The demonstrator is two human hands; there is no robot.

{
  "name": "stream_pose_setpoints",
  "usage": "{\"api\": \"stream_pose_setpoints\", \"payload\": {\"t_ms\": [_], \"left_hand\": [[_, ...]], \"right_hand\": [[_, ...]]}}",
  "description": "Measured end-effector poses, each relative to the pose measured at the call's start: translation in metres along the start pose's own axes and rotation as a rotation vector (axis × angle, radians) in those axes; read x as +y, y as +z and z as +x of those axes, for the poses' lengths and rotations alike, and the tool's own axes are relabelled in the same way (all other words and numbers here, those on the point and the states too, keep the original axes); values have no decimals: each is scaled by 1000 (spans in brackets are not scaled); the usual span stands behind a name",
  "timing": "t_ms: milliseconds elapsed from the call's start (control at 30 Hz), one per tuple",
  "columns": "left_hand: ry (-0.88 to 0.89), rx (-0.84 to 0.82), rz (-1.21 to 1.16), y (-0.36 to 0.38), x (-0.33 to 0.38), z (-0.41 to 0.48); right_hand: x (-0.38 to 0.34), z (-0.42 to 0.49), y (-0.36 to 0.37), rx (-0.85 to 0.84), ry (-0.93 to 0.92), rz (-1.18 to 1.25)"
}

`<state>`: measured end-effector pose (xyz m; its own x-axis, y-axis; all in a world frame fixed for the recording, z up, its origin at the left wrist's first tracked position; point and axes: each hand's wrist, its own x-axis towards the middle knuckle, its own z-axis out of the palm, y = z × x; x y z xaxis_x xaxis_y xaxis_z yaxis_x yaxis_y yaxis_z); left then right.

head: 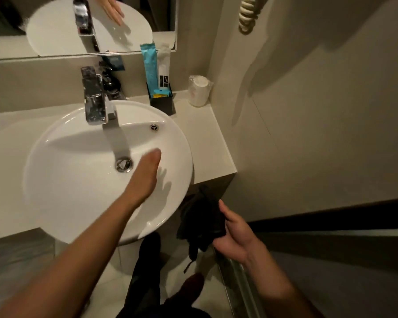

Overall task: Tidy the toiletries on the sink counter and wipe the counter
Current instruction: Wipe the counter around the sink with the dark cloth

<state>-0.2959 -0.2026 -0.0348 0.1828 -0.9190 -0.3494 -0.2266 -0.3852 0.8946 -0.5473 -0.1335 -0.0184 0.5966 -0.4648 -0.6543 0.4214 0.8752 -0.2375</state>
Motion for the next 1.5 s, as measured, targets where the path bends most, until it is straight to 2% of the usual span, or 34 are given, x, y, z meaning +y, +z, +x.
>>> {"api": "stream_pose_setpoints", "payload": {"t_ms": [67,133,233,300,433,600,733,867,933,1067,1267,1300,1433,1500], "left_hand": [[-205,-111,-340,1,2,-57],[-335,-262,-529,1,9,-100],[-217,-391,-634,-2,17,-147],[-105,-333,-602,-4,25,-163],[66,-93,-452,-10,42,-176],[96,203,-408,-23,41,-181],[99,248,-488,-36,33,-186],[138,248,-329,-43,16,-196],[151,279,-293,-46,7,-199],[92,395,-274,-55,-11,-199],[-86,404,-311,-71,-33,-190],[-119,406,-280,-75,-38,-184],[-371,531,85,-85,-68,-171],[-324,590,229,-82,-81,-178]], "right_hand": [[13,-11,15,-94,-57,14],[22,-19,29,-168,-105,28],[27,-25,48,-217,-160,48],[28,-27,60,-220,-164,45],[33,-27,87,-177,-294,-149],[35,-19,105,-263,-249,-132],[37,-8,104,-262,-237,-258],[49,-1,106,2,-314,-705],[56,4,104,40,-323,-823],[57,10,96,61,-285,-771],[63,20,85,64,-292,-847],[63,24,84,98,-320,-912],[69,35,62,409,-501,-1508],[74,35,49,426,-600,-1705]]}}
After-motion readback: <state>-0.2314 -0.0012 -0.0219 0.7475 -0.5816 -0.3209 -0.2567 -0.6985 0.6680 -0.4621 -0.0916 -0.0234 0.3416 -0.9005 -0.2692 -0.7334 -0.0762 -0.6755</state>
